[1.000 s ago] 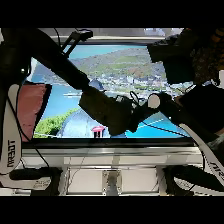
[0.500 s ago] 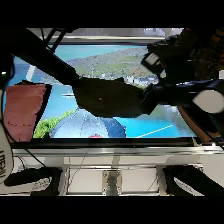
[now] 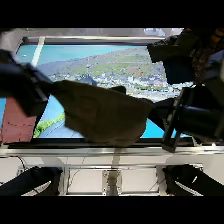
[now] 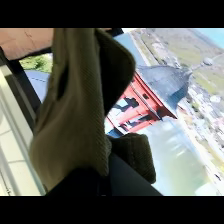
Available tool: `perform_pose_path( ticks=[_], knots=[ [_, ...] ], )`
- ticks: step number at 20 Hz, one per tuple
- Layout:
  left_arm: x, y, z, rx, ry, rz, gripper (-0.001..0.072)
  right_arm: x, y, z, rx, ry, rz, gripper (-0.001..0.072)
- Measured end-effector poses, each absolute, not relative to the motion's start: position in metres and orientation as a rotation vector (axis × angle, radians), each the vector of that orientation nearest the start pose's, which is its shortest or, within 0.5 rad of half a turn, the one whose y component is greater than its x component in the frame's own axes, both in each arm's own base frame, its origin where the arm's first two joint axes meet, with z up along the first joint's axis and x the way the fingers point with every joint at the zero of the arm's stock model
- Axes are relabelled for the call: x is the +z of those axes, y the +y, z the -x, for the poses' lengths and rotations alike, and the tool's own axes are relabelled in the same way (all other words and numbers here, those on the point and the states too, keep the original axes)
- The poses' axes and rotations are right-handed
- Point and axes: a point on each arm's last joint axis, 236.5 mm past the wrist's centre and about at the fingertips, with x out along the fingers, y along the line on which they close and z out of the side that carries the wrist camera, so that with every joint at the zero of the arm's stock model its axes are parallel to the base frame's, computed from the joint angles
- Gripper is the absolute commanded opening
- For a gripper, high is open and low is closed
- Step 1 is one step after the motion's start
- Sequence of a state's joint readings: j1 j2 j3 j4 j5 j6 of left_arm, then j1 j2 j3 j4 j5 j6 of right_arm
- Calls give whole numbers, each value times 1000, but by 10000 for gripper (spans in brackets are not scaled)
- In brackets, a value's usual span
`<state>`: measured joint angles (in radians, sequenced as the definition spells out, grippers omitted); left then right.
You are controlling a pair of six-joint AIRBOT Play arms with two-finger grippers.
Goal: Fold the clothes and pants, and hang the long-sleeved shirts on hangers.
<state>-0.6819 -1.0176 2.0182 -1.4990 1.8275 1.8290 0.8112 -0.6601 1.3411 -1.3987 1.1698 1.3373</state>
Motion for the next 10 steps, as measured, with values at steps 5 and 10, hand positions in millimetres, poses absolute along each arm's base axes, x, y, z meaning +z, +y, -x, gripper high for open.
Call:
perform_pose_path(
  ticks=[5, 10],
  knots=[
    [343, -137, -202, -588, 721, -395, 19, 314, 234, -165, 977, 445, 250, 1],
    [287, -142, -216, -525, 893, -428, 19, 302, 234, -170, 945, 524, 228, 1]
  ],
)
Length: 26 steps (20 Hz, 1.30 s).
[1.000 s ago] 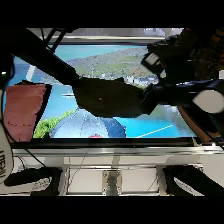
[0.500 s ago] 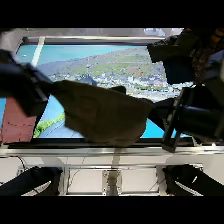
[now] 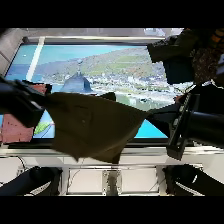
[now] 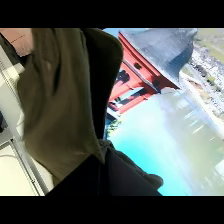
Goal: Fold the clothes and pants, and hang the long-sleeved shirts on hangers.
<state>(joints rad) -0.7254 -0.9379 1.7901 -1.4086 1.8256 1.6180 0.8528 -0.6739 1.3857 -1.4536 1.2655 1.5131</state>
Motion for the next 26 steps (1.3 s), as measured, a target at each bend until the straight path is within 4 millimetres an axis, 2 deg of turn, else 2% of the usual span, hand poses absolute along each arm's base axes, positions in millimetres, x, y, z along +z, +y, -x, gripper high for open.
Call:
perform_pose_path(
  ticks=[4, 8, 11, 14, 16, 18, 21, 24, 26],
  knots=[
    [263, -163, -239, -526, 918, -448, 19, 297, 243, -188, 909, 524, 232, 1],
    [246, -161, -272, -435, 931, -521, 20, 271, 255, -218, 847, 579, 293, 1],
    [235, -160, -305, -375, 915, -566, 19, 238, 254, -258, 732, 633, 404, 1],
    [222, -151, -351, -311, 894, -578, 19, 210, 241, -304, 598, 673, 482, 1],
    [203, -139, -379, -291, 924, -574, 19, 199, 229, -337, 522, 674, 488, 1],
    [176, -128, -402, -314, 982, -538, 19, 194, 224, -368, 477, 646, 463, 1],
    [137, -117, -433, -369, 1044, -456, 19, 180, 236, -403, 475, 608, 414, 1],
    [107, -108, -459, -399, 1060, -433, 19, 151, 255, -439, 482, 582, 382, 1],
    [93, -106, -481, -402, 1025, -428, 19, 129, 261, -461, 468, 580, 342, 1]
  ],
)
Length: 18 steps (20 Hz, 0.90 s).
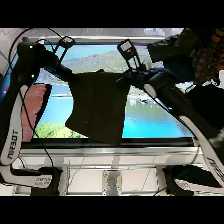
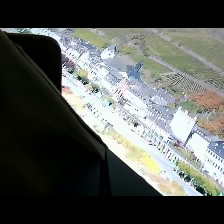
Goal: Fold the clothes and pants, and hang the long-sleeved shirts on hangers.
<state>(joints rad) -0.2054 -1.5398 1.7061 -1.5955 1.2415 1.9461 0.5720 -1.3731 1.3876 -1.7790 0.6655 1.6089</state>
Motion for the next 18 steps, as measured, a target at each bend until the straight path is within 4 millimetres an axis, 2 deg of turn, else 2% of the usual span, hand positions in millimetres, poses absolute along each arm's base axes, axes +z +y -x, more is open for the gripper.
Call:
perform_pose_path(
  ticks=[4, 8, 10, 13, 16, 18],
  knots=[
    [70, -110, -522, -404, 943, -432, 19, 105, 251, -491, 419, 583, 279, 1],
    [52, -107, -531, -430, 944, -473, 17, 89, 239, -493, 399, 635, 290, 1],
    [52, -101, -529, -440, 948, -496, 17, 77, 235, -483, 411, 701, 321, 1],
    [60, -89, -519, -469, 966, -557, 17, 68, 235, -457, 468, 803, 346, 1],
    [64, -77, -495, -521, 1018, -592, 17, 68, 236, -426, 536, 898, 348, 1],
    [56, -72, -470, -574, 1070, -601, 17, 68, 239, -406, 582, 956, 340, 1]
  ],
)
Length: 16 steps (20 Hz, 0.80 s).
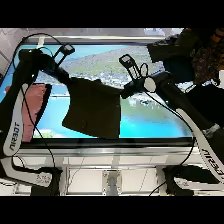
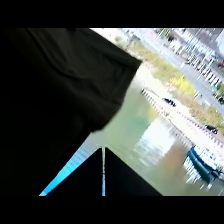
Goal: Fold the clothes and pants, and hang the long-sleeved shirts on hangers.
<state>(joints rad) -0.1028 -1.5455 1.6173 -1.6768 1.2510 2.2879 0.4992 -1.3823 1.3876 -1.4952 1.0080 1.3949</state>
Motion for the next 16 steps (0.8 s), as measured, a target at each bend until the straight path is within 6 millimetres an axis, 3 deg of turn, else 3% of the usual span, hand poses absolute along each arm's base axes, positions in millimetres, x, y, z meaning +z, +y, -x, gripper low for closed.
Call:
perform_pose_path(
  ticks=[3, 6, 7, 8, 11, 14, 16],
  knots=[
    [35, -71, -425, -653, 1153, -598, 17, 65, 252, -377, 666, 1027, 338, 3],
    [28, -75, -391, -705, 1172, -602, 17, 64, 272, -362, 747, 1019, 377, 27],
    [30, -77, -383, -714, 1168, -607, 18, 60, 279, -359, 777, 1012, 406, 83],
    [32, -78, -377, -718, 1162, -611, 18, 54, 283, -358, 803, 1009, 437, 201],
    [45, -81, -364, -725, 1133, -617, 18, 17, 290, -364, 860, 1026, 557, 315],
    [52, -79, -357, -725, 1124, -626, 17, -23, 293, -375, 898, 1028, 666, 521],
    [54, -78, -354, -725, 1122, -632, 18, -41, 298, -387, 909, 997, 707, 520]
  ],
)
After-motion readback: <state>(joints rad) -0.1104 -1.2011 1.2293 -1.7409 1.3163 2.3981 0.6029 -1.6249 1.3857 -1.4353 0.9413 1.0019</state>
